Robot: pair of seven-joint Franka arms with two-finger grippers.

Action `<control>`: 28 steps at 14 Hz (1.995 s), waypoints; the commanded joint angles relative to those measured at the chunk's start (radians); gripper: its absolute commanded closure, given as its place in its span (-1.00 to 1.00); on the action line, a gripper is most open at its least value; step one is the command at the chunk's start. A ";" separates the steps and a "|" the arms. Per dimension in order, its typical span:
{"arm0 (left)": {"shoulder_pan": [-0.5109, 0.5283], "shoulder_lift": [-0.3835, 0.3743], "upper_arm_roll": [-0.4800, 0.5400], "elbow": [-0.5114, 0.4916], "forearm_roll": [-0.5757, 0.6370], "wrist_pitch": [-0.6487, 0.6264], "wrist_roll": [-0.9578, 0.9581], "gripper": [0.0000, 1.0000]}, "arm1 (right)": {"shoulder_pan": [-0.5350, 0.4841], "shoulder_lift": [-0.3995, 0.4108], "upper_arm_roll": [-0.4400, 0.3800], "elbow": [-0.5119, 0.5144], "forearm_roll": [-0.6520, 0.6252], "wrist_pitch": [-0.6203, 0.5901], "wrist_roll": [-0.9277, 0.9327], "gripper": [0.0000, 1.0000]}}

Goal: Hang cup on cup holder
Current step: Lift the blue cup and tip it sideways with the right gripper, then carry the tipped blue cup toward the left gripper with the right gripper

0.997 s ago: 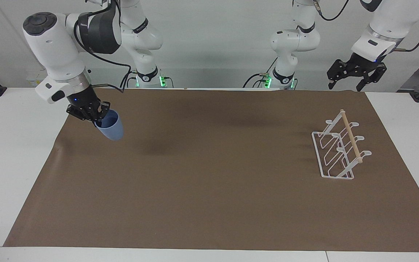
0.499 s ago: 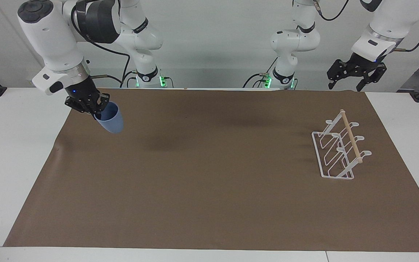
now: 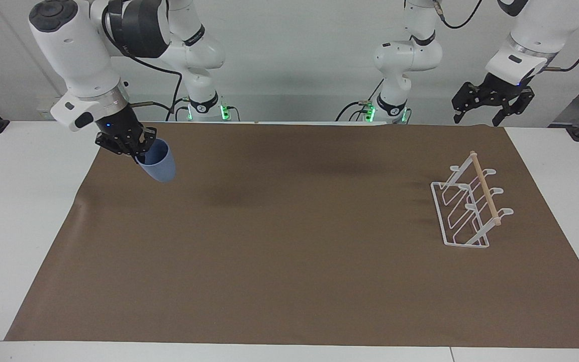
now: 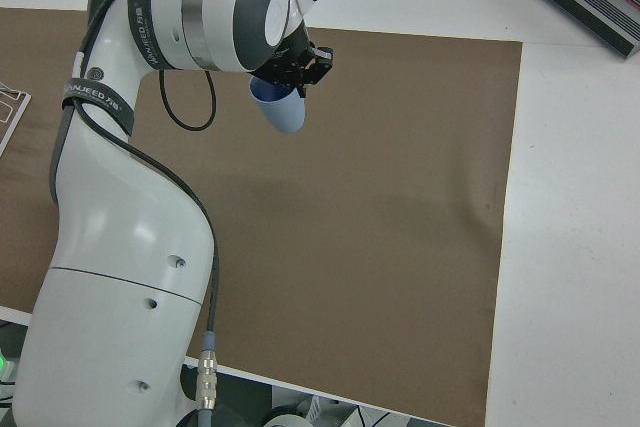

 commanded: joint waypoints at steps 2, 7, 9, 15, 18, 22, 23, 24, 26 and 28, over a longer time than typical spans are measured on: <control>0.002 -0.027 0.002 -0.028 -0.007 -0.004 0.002 -1.00 | -0.010 -0.015 0.014 0.005 0.134 -0.023 -0.016 1.00; 0.004 -0.027 0.002 -0.028 -0.007 -0.004 0.002 -1.00 | 0.038 -0.022 0.023 -0.007 0.265 -0.005 0.086 1.00; 0.004 -0.027 0.002 -0.028 -0.007 -0.004 0.002 -1.00 | 0.076 -0.022 0.023 -0.007 0.321 0.006 0.192 1.00; 0.002 -0.027 0.002 -0.028 -0.007 -0.004 0.002 -1.00 | 0.139 -0.020 0.028 -0.041 0.515 0.134 0.393 1.00; 0.002 -0.027 0.002 -0.028 -0.007 -0.004 0.002 -1.00 | 0.171 -0.009 0.029 -0.041 0.623 0.225 0.537 1.00; 0.002 -0.027 0.002 -0.028 -0.007 -0.004 0.002 -1.00 | 0.179 0.001 0.029 -0.041 0.771 0.314 0.717 1.00; 0.004 -0.027 0.002 -0.028 -0.007 -0.004 0.002 -1.00 | 0.202 0.003 0.029 -0.041 0.794 0.345 0.766 1.00; 0.004 -0.027 0.002 -0.028 -0.007 -0.004 0.002 -1.00 | 0.217 0.004 0.029 -0.041 0.808 0.381 0.819 1.00; 0.005 -0.027 0.004 -0.027 -0.007 -0.006 0.006 -1.00 | 0.266 0.009 0.029 -0.041 0.832 0.459 0.950 1.00; 0.025 -0.031 0.002 -0.025 -0.007 -0.078 0.009 -1.00 | 0.296 0.012 0.029 -0.041 0.836 0.503 1.046 1.00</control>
